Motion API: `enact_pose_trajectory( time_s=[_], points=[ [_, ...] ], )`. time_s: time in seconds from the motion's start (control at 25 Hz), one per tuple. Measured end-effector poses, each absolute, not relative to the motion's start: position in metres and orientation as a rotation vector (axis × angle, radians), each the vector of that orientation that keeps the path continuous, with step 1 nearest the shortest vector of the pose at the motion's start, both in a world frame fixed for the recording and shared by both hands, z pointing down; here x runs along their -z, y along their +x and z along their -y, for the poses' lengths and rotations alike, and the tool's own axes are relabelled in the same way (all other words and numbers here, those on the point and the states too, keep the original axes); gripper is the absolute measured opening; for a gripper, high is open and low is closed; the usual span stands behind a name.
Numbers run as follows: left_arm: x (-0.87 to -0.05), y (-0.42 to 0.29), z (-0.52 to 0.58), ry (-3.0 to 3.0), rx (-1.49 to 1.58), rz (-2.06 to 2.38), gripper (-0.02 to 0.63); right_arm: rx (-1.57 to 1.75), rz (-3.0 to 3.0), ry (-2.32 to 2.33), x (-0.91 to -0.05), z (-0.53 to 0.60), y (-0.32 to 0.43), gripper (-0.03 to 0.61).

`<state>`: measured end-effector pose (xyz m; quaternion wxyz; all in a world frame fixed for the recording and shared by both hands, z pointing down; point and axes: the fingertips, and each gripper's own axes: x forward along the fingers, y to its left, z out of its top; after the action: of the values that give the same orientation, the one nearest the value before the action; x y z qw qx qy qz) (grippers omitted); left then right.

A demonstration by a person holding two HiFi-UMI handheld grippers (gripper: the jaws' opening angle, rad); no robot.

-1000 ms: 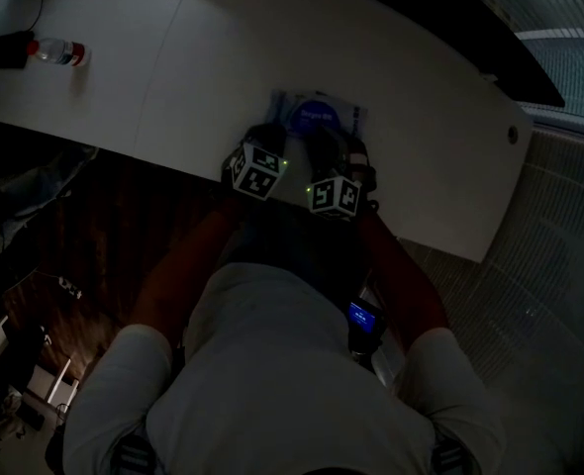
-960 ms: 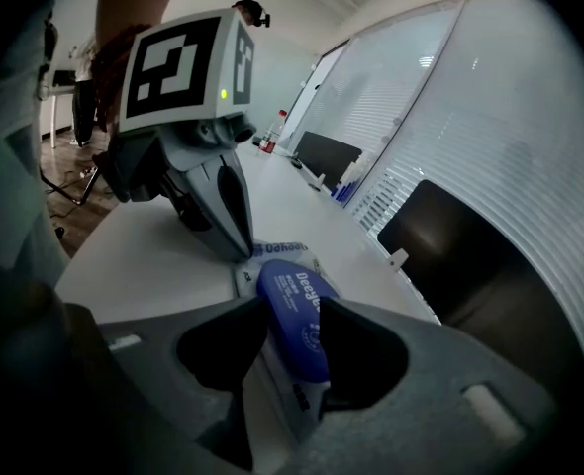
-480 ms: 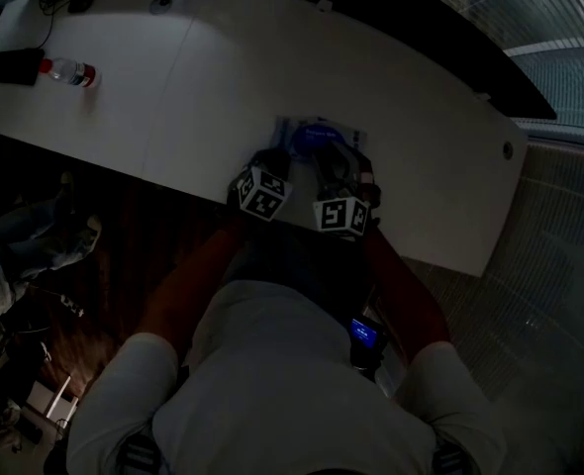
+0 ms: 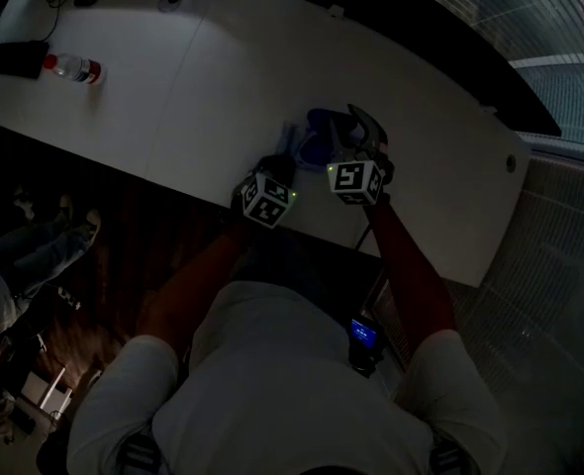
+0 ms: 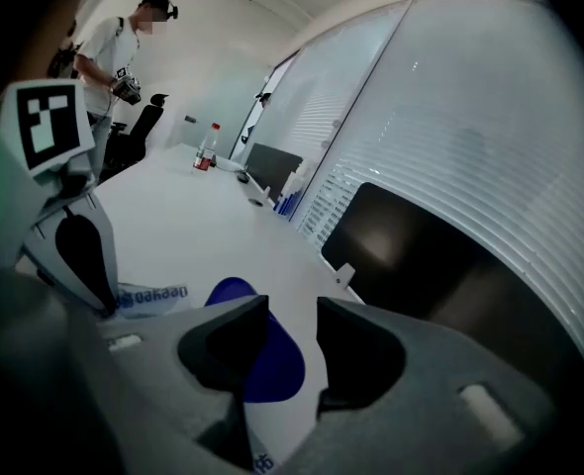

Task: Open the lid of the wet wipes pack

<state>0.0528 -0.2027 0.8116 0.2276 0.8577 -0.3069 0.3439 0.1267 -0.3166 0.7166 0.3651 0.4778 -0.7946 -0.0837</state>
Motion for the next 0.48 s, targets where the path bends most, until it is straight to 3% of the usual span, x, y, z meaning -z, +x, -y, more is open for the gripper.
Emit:
enact_pose_trajectory(
  time_s=[0.48],
  points=[
    [-0.811,0.052,0.202,2.368,-0.925,0.836,0.003,0.127,1.985,1.105,-0.773,0.338,0.131,0.147]
  ],
)
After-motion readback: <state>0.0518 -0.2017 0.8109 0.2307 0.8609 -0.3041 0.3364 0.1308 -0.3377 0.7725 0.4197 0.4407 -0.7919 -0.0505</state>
